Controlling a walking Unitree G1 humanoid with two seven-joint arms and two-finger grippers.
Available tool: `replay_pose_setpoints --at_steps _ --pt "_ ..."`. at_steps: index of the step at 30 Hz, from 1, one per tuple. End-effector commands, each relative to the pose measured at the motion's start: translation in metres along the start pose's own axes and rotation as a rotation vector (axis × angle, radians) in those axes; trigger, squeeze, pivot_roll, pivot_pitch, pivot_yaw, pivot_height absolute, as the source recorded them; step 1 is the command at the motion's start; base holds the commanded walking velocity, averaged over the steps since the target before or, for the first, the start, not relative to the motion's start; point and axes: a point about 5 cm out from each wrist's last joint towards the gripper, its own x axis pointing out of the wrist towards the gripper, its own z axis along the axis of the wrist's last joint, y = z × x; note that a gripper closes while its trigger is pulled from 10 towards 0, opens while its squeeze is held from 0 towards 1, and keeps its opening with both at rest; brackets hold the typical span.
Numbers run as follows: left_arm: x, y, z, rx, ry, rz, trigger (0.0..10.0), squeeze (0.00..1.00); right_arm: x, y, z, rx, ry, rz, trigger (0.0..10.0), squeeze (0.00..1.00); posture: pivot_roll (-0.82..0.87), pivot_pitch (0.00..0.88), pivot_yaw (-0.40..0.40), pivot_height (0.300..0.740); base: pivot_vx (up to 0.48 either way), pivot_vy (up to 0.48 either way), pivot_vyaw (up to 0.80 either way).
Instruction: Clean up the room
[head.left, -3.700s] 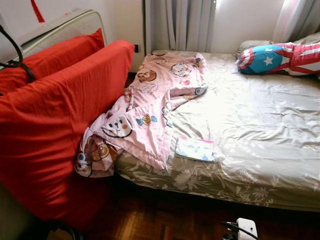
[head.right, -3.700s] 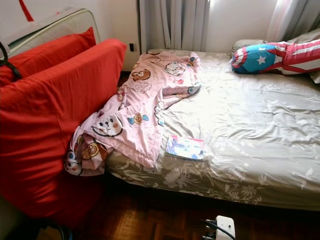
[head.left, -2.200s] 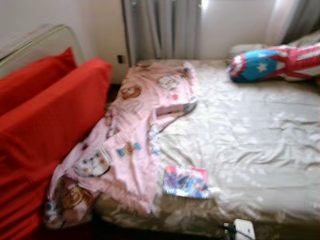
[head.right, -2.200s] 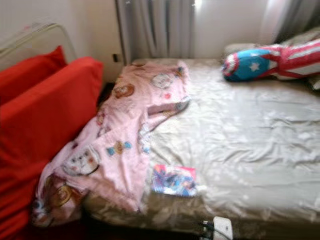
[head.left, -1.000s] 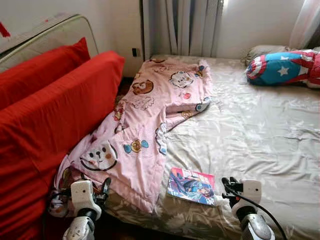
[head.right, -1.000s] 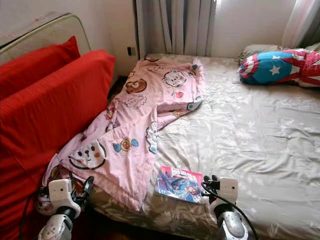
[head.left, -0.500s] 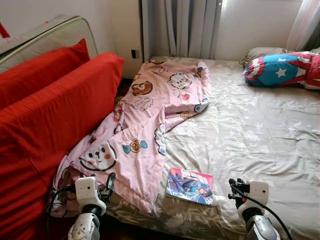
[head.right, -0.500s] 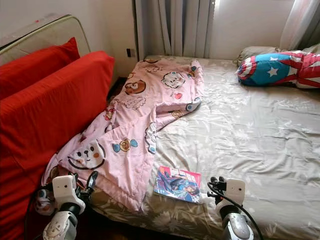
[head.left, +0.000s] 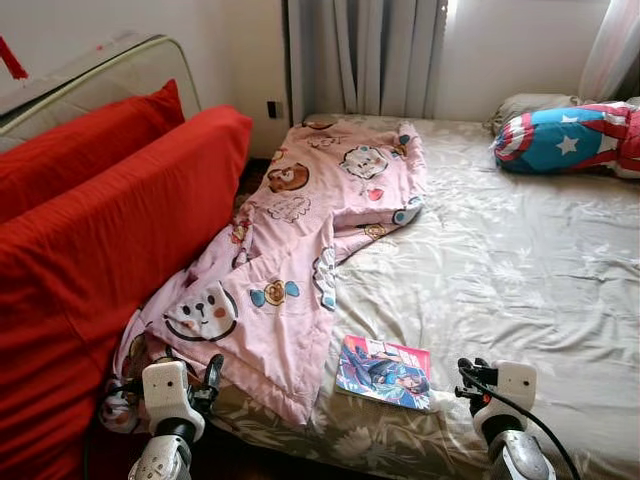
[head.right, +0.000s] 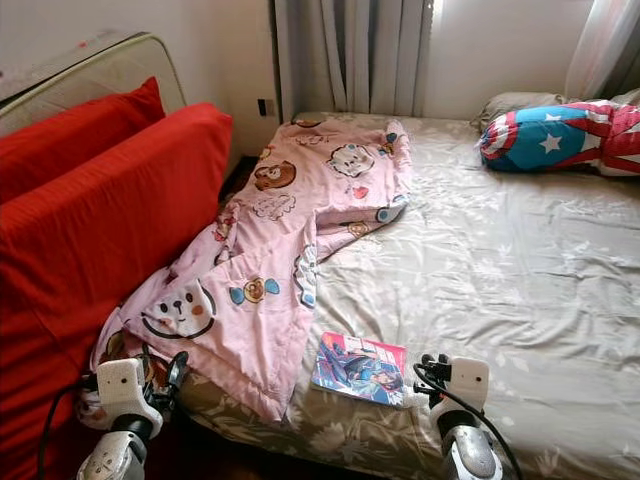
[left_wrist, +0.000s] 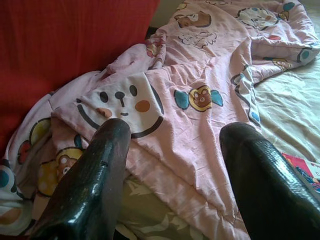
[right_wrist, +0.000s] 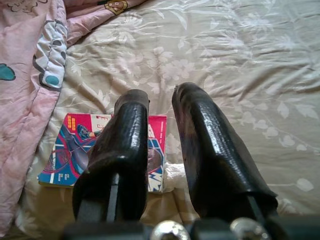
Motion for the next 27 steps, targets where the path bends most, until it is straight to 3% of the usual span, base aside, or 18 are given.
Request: replay_pose_setpoints --at_steps 1,8,13,22,27 --pt "-0.003 0.005 -0.002 0.010 0.022 0.003 10.0 0.00 -0.001 0.000 -0.004 0.006 0.026 -0.008 10.0 0.00 -0.06 0.000 0.048 0.720 0.000 0.000 0.00" --pt "-0.003 0.008 -0.004 0.016 0.032 0.008 10.0 0.00 -0.005 0.004 -0.007 -0.008 0.011 0.025 10.0 0.00 -0.06 0.000 0.036 0.710 0.000 0.000 0.00" --pt "-0.009 0.010 -0.012 0.006 0.058 0.026 10.0 0.00 -0.002 -0.002 -0.003 -0.019 0.015 0.009 10.0 0.00 -0.07 0.000 0.029 0.710 0.000 0.000 0.00" --pt "-0.009 0.013 -0.016 0.000 0.073 0.036 10.0 0.00 -0.005 -0.006 -0.005 -0.026 0.025 0.001 10.0 0.00 -0.05 0.000 0.016 0.655 0.000 0.000 0.00" --pt "-0.009 0.015 -0.016 -0.001 0.076 0.040 10.0 0.00 -0.004 -0.005 -0.004 -0.022 0.019 -0.007 10.0 0.00 -0.05 0.000 0.017 0.655 0.000 0.000 0.00"
